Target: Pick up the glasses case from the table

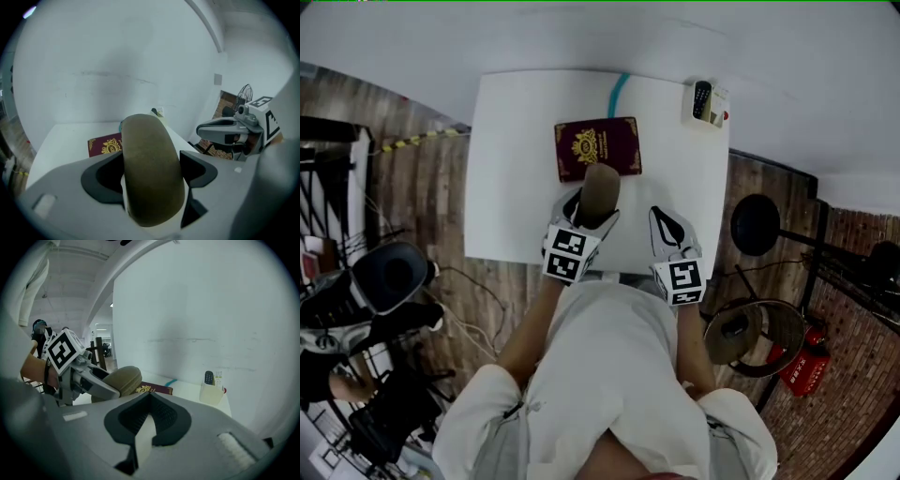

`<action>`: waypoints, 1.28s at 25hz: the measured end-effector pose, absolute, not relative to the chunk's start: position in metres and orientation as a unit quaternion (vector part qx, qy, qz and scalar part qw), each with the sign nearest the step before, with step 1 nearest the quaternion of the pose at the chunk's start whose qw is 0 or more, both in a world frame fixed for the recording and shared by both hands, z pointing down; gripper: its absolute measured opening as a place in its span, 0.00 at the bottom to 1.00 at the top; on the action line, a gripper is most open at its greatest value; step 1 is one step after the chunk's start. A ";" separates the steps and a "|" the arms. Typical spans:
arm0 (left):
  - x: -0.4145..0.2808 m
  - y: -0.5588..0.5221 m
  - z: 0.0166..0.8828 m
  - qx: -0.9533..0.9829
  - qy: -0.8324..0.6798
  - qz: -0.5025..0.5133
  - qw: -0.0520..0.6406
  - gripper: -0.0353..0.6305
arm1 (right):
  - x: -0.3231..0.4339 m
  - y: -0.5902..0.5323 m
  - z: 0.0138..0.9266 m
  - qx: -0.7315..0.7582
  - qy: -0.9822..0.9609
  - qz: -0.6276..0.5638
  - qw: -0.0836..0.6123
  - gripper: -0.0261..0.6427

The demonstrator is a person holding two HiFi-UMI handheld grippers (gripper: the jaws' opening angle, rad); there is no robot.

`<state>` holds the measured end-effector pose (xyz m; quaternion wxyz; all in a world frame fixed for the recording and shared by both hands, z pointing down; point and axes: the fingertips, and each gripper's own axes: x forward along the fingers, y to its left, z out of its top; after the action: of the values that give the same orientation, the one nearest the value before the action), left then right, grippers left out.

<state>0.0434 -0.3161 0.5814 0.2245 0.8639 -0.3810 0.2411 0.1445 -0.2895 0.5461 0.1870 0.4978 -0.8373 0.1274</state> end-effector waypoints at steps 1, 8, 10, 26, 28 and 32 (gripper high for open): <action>0.042 -0.319 0.572 0.868 -0.382 0.234 0.216 0.64 | 0.145 -0.291 0.540 0.501 -0.837 0.120 0.183 0.05; 0.032 -0.326 0.512 0.888 -0.389 0.183 0.165 0.64 | 0.144 -0.296 0.501 0.516 -0.838 0.084 0.158 0.05; 0.027 -0.326 0.497 0.892 -0.393 0.168 0.151 0.64 | 0.142 -0.296 0.491 0.518 -0.839 0.075 0.150 0.05; -0.005 -0.326 0.442 0.903 -0.404 0.122 0.083 0.64 | 0.110 -0.294 0.446 0.519 -0.845 0.024 0.126 0.05; -0.005 -0.326 0.441 0.905 -0.401 0.120 0.081 0.64 | 0.109 -0.294 0.443 0.522 -0.843 0.024 0.124 0.05; -0.004 -0.324 0.436 0.908 -0.396 0.115 0.079 0.64 | 0.109 -0.294 0.437 0.529 -0.840 0.019 0.120 0.05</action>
<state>-0.0041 -0.3240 0.4365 0.0793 0.9075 -0.3961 0.1148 0.1088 -0.2941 0.4370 0.1204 0.5287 -0.8400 0.0188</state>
